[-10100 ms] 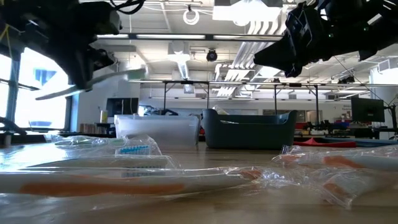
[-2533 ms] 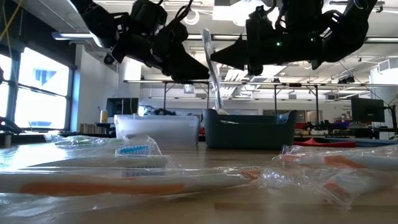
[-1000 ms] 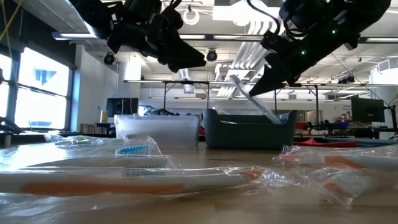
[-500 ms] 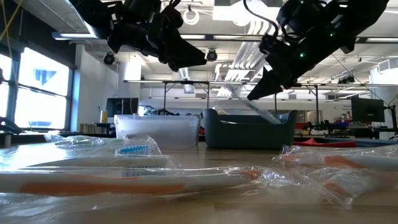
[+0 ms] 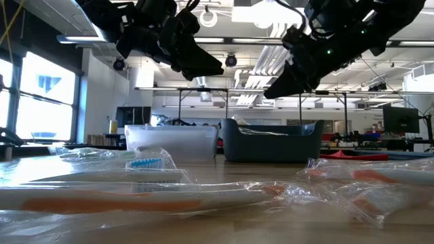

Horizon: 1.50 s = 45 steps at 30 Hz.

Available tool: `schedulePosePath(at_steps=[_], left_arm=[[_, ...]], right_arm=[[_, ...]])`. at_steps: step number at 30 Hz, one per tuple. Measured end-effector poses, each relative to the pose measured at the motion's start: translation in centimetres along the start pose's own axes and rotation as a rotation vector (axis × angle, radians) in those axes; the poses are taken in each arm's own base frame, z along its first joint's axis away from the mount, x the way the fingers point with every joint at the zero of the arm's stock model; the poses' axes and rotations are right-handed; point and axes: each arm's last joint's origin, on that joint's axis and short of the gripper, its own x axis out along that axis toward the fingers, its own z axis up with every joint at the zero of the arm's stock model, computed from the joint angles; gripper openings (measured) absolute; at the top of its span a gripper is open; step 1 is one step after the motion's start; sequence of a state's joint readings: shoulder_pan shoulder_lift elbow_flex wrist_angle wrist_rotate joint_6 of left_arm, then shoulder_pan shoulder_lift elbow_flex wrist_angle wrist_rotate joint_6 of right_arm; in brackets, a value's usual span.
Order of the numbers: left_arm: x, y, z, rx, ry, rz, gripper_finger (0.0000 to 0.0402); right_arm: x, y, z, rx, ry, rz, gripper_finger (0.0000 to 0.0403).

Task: Pick & Place Toothbrushes
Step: Put the orange toothbrush into the blue bin

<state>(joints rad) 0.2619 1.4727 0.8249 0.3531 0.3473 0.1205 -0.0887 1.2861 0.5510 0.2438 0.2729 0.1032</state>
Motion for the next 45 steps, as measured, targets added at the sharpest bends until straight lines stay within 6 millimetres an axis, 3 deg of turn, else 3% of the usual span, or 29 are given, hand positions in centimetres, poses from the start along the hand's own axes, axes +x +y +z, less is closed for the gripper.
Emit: schedulePosePath(at_steps=[10,19,45], left_arm=[[0.0,0.0,-0.1,-0.014,0.009,-0.001,0.0171],[0.0,0.0,-0.1,-0.111,0.012,-0.001,0.0171],[0.0,0.0,0.0,-0.232,0.004,0.0,0.0171]], right_arm=[[-0.7,1.2,1.0,-0.05,-0.082,0.237,0.0009],[-0.8,1.3,1.8,-0.035,-0.166,0.257,0.0003],[-0.8,1.3,1.8,-0.035,-0.167,0.261,0.0002]])
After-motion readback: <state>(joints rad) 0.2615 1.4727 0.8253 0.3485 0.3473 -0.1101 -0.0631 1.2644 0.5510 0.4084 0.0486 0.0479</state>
